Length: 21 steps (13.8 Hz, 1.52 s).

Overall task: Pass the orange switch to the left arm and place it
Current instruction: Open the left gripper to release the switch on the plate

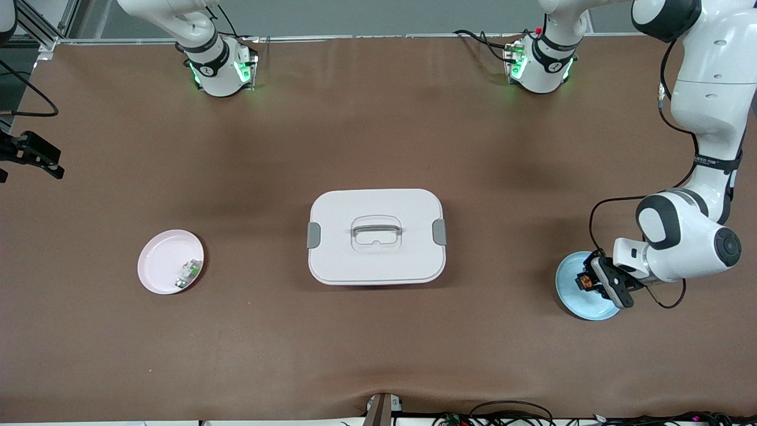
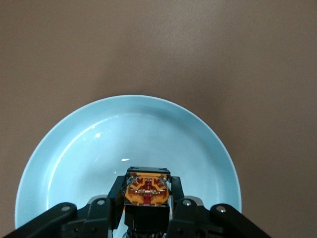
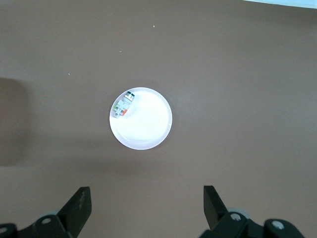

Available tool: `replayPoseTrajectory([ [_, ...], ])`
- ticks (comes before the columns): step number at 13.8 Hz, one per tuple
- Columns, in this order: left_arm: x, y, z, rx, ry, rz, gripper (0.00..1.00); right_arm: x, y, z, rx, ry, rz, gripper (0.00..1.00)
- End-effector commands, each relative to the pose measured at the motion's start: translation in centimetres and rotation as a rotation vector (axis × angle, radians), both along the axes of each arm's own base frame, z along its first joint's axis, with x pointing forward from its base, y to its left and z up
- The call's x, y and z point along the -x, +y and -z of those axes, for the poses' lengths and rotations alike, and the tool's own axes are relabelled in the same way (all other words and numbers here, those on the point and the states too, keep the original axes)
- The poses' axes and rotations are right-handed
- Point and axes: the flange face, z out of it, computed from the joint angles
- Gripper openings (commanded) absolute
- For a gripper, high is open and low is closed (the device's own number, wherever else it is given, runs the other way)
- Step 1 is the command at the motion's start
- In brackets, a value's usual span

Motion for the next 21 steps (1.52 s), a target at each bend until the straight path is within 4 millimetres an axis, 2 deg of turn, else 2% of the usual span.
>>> replayPoseTrajectory([
  [1,-1.1,0.2,0.4,0.02,-0.03,0.028,0.06,-0.1,-0.3,-0.4,0.022,0.0,0.02,1.0],
  [4,-1.1,-0.1,0.7,0.025,-0.029,0.028,0.11,-0.2,-0.3,-0.2,0.027,0.003,0.025,1.0],
  [5,-1.1,-0.1,0.7,0.034,-0.027,0.018,0.37,-0.3,-0.2,-0.2,0.029,0.003,0.023,1.0],
  [7,-1.1,-0.1,0.5,0.078,-0.025,-0.035,1.0,-0.3,-0.1,-0.3,0.032,0.002,0.023,1.0],
  [9,-1.2,0.0,-0.2,0.093,-0.03,-0.055,1.0,-0.3,0.1,-0.3,0.032,0.003,0.02,1.0],
  [12,-1.2,0.1,-3.1,0.103,0.006,-0.112,1.0,-0.2,-0.6,-0.2,0.031,0.005,0.033,1.0],
  [15,-0.9,-0.6,-7.9,0.098,0.061,-0.21,1.0,-0.2,-0.4,-0.2,0.03,0.005,0.031,1.0],
  [18,0.0,-1.0,-11.4,0.098,0.15,-0.339,1.0,0.0,-0.2,0.3,0.017,0.023,0.032,1.0],
  [20,0.6,-1.6,-14.7,0.091,0.198,-0.432,1.0,1.0,-0.2,1.2,0.003,0.049,0.044,1.0],
  [21,1.0,-2.2,-16.1,0.07,0.229,-0.488,1.0,2.5,-0.3,1.0,-0.03,0.054,0.061,1.0],
])
